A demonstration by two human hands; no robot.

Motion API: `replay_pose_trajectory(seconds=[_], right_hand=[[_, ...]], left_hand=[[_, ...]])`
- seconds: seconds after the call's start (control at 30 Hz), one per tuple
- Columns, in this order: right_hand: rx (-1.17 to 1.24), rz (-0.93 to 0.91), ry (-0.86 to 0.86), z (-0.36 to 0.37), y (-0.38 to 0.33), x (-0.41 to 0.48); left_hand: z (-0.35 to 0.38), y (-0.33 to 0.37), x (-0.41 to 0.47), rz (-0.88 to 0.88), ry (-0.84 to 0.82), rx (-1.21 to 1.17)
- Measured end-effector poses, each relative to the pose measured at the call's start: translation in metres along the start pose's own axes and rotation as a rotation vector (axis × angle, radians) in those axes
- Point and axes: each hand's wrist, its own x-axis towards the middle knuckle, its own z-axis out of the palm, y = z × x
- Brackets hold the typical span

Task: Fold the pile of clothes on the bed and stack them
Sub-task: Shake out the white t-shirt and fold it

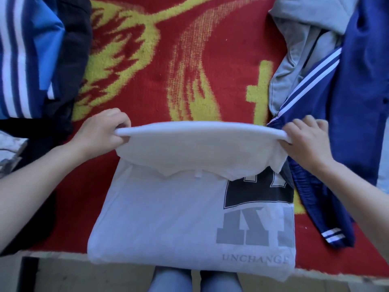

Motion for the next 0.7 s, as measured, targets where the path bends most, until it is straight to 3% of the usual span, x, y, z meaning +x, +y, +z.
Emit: replay_pose_trajectory(seconds=[0.07, 0.2, 0.33, 0.43, 0.5, 0.53, 0.63, 0.7], right_hand=[[-0.006, -0.085, 0.058, -0.012, 0.011, -0.029], [0.073, -0.324, 0.058, -0.036, 0.002, -0.089], [0.109, -0.524, -0.189, -0.033, -0.021, -0.145], [0.078, -0.538, -0.430, -0.017, -0.035, -0.169], [0.124, -0.468, -0.429, -0.013, -0.045, -0.168], [0.160, -0.393, -0.357, -0.011, -0.049, -0.163], [0.176, -0.084, -0.222, -0.011, -0.062, -0.130], [0.154, 0.098, -0.350, -0.008, -0.064, -0.104]], left_hand=[[-0.002, 0.005, -0.024, 0.150, 0.014, -0.037], [0.012, 0.003, -0.066, 0.551, 0.040, 0.309], [0.046, -0.006, -0.113, 0.692, -0.039, 0.446], [0.071, 0.004, -0.140, 0.616, -0.387, 0.591], [0.078, 0.013, -0.137, 0.464, -0.638, 0.650], [0.078, 0.018, -0.132, 0.317, -0.657, 0.620], [0.077, 0.029, -0.110, 0.189, -0.210, 0.541], [0.073, 0.029, -0.089, 0.041, -0.149, 0.587]])
